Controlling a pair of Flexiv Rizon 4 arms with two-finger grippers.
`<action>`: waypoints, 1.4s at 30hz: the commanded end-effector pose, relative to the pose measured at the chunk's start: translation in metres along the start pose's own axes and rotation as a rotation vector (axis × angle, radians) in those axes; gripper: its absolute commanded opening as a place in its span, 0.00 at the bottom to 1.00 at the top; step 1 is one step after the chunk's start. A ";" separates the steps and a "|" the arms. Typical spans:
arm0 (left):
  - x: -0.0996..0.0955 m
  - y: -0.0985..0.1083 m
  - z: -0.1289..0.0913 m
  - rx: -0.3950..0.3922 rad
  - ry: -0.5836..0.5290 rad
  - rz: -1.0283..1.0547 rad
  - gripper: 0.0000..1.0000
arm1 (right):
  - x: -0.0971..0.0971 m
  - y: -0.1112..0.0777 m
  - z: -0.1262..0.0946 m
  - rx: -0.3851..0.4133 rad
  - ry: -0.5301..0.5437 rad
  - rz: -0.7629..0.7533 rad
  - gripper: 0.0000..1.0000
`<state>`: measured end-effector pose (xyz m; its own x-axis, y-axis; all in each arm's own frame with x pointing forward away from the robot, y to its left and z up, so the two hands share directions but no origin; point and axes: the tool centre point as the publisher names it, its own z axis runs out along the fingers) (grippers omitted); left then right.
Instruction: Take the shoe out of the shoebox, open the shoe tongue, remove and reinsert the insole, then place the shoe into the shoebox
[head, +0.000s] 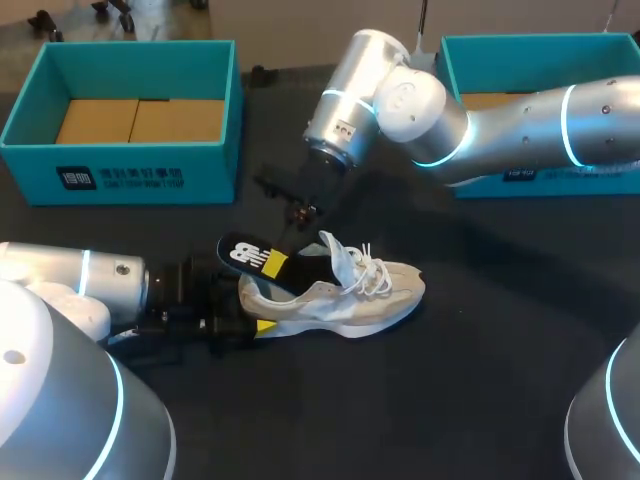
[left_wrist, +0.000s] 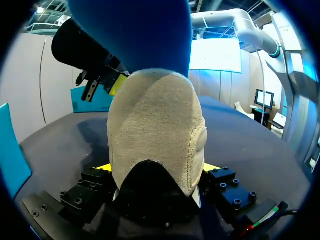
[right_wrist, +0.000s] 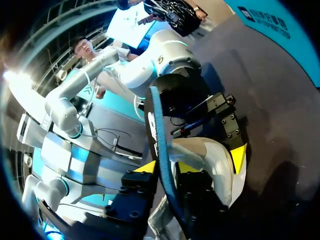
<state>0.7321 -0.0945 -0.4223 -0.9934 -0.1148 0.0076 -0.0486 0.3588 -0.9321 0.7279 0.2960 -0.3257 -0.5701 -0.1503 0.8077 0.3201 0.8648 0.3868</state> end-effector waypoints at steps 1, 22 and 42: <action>0.000 0.003 0.001 -0.004 0.001 0.000 0.00 | -0.004 0.003 -0.001 0.011 0.009 -0.006 0.00; 0.000 0.003 0.001 -0.004 0.001 0.000 0.00 | 0.032 0.047 -0.030 -0.192 -0.164 -0.263 0.00; 0.000 0.003 0.001 -0.004 0.001 0.000 0.00 | 0.047 0.077 -0.051 -0.373 -0.311 -0.336 0.00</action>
<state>0.7322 -0.0945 -0.4223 -0.9934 -0.1148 0.0075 -0.0485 0.3589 -0.9321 0.7682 0.3321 -0.2369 -0.8450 -0.2267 0.4842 0.2945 0.5586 0.7754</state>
